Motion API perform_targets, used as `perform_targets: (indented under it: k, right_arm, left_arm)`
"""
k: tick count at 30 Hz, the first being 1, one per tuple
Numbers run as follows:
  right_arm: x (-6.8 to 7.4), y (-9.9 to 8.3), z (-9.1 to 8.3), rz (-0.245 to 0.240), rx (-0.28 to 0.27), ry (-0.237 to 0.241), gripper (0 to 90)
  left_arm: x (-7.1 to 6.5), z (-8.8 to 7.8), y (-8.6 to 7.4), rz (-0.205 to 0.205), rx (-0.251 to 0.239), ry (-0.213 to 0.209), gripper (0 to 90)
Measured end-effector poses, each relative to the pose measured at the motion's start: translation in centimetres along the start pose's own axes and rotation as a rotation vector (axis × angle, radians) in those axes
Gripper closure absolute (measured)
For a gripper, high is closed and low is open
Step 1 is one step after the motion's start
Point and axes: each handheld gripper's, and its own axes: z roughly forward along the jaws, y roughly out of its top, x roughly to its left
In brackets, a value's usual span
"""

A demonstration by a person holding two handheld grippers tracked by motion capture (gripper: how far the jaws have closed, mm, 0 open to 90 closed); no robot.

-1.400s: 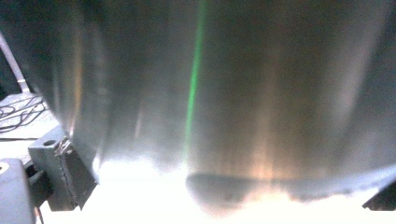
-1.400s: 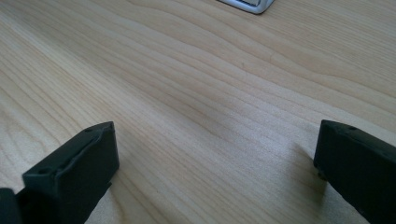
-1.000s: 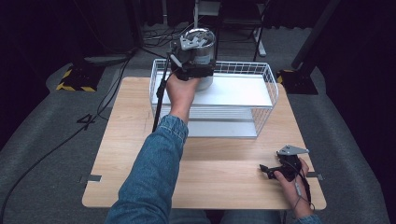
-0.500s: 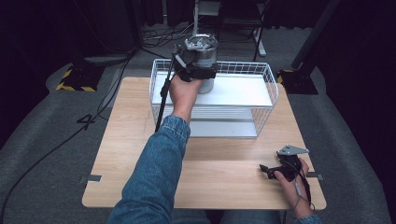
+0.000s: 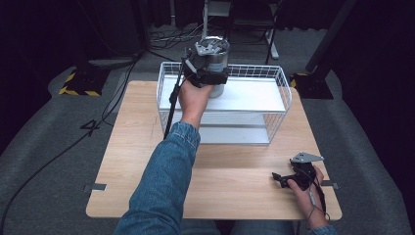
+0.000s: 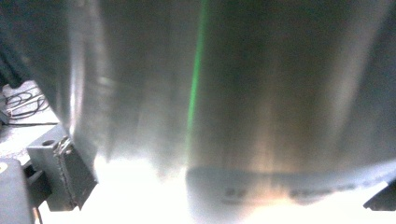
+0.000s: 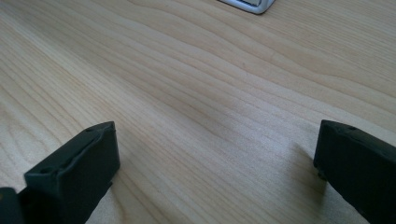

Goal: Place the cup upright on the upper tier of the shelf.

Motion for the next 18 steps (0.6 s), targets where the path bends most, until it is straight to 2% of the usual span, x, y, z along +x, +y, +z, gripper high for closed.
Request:
perform_targets:
  k: [5,6,10,13,18]
  right_arm:
    - [-0.01,0.0,0.0,-0.001,0.0,0.0,0.7]
    - [0.0,0.0,0.0,0.0,0.0,0.0,0.7]
    - [-0.01,0.0,0.0,0.0,0.0,0.001,0.7]
    - [-0.01,0.0,0.0,-0.001,0.0,0.001,0.7]
    - [-0.02,0.01,0.0,-0.001,0.0,0.001,0.7]
  left_arm:
    - [0.05,0.06,-0.11,-0.002,-0.009,-0.003,3.0]
    - [0.06,0.06,-0.11,0.002,-0.009,0.003,0.0]
    - [-0.01,-0.04,-0.4,0.035,-0.045,0.017,0.0]
    - [-0.1,-0.15,-0.53,0.045,-0.058,0.024,0.0]
    - [-0.05,-0.58,-0.59,0.043,-0.069,0.022,0.0]
